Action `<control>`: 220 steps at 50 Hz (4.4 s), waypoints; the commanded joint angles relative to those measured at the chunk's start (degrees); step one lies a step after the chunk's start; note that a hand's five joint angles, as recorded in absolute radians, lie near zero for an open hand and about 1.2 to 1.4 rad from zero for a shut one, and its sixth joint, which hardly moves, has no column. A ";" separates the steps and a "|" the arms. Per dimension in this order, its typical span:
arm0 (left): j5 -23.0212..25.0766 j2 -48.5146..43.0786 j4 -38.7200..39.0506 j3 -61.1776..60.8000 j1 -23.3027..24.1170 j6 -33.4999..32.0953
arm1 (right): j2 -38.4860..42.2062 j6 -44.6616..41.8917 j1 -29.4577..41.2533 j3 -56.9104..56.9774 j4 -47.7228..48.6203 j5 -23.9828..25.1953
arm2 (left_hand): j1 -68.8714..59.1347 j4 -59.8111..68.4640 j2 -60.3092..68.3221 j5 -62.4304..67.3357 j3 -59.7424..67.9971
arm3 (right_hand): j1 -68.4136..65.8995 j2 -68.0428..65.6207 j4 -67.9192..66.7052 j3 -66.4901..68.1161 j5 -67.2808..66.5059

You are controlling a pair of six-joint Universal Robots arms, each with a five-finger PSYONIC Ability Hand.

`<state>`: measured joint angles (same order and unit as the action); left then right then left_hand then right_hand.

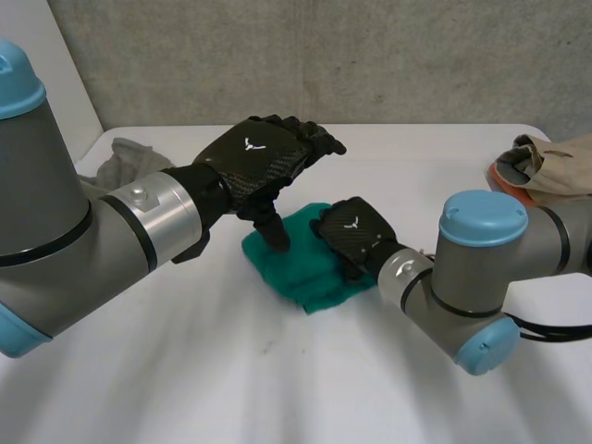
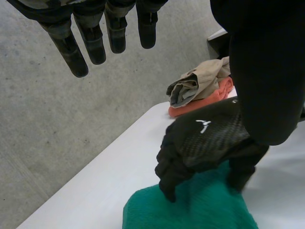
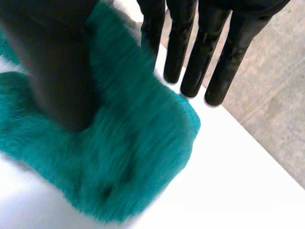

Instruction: Fold the laundry.

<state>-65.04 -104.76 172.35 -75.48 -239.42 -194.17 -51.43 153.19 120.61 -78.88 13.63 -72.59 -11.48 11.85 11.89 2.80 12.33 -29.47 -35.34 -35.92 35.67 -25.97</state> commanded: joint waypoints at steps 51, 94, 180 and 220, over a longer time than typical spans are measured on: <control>0.35 -0.27 0.09 -0.28 0.00 0.02 | 9.86 -4.92 0.50 7.78 2.54 0.87 | -3.44 3.07 3.04 2.13 2.60 | -4.32 1.55 2.13 -1.88 2.18; 0.44 0.44 0.09 -0.37 -0.61 1.25 | -1.04 -3.16 -22.70 4.70 21.86 14.06 | -3.44 3.07 3.04 2.13 2.60 | -50.53 -44.66 -44.08 44.33 -44.03; -1.93 4.21 5.79 -1.07 -0.87 6.61 | -17.72 -9.85 -42.23 11.67 12.37 -0.89 | -1.93 1.56 1.52 0.61 1.08 | 19.47 25.34 25.92 -25.67 25.97; -5.63 -42.72 19.60 22.04 -33.49 -21.07 | -26.18 -5.62 -14.35 -33.35 19.42 7.11 | -17.72 17.35 17.31 16.40 16.87 | 19.47 25.34 25.92 -25.67 25.97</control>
<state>-70.33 -143.30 191.98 -57.30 -272.94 -215.59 -77.51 147.49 106.50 -111.54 33.03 -65.54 -16.05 15.75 15.69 5.90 15.45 -11.68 -12.85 -13.44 12.32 -3.52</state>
